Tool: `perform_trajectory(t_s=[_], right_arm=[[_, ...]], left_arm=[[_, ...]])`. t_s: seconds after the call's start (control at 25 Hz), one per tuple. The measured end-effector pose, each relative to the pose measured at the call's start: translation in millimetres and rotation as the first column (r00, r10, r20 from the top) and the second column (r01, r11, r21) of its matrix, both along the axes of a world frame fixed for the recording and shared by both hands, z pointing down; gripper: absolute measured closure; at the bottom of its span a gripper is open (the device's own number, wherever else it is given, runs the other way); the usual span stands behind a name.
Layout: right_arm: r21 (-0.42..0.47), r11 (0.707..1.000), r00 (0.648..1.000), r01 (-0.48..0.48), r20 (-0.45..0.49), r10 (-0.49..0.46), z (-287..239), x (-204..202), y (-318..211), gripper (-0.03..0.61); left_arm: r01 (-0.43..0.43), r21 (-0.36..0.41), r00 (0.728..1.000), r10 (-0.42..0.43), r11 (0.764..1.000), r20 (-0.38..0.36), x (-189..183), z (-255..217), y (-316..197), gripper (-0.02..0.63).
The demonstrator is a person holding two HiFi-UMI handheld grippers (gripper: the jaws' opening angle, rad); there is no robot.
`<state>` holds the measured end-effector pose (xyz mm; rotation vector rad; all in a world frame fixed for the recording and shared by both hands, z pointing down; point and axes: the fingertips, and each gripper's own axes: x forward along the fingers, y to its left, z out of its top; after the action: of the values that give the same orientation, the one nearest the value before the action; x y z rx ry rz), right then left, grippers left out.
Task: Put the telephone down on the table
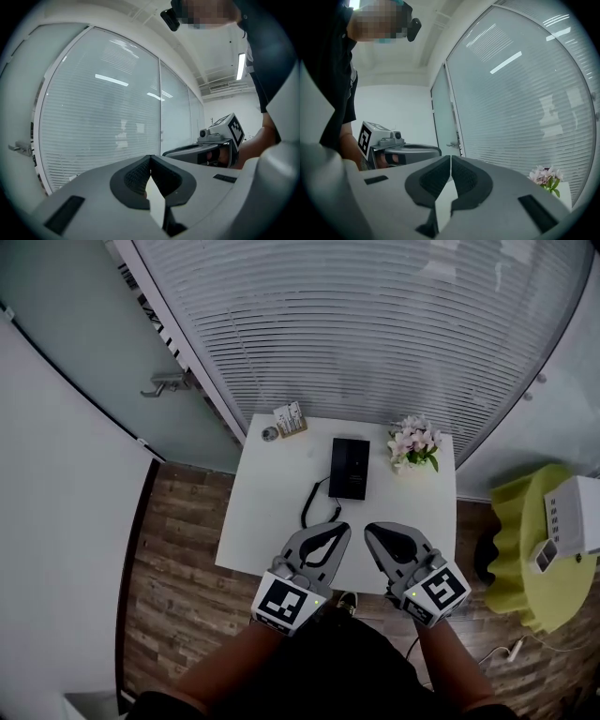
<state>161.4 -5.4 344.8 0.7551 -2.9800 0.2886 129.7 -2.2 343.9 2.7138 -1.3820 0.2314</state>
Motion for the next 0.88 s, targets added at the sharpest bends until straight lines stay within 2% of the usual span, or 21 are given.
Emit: perform_trajectory(t_s=[0.16,0.36,0.56,0.88], right_arm=[[-0.009,1.000,1.000,0.015,0.012,-0.015,2,4,-12,0.554],[-0.037,0.999,1.000,0.014,0.011,-0.014,13,-5,-30,0.554],[0.000,1.000,0.999,-0.001,-0.044,0.001,14,-21,-46,0.554],[-0.007,0.995,0.989,-0.102,-0.107,0.101,29,-44,-85,0.554]], left_arm=[[0.015,-0.021,1.000,-0.015,1.000,-0.007,5,7,-6,0.604],[0.013,-0.018,0.998,-0.012,1.000,0.054,-3,9,-25,0.604],[-0.013,-0.038,1.000,0.014,0.999,0.022,-15,22,-48,0.604],[-0.093,-0.063,0.995,0.094,0.994,0.013,-39,38,-92,0.604]])
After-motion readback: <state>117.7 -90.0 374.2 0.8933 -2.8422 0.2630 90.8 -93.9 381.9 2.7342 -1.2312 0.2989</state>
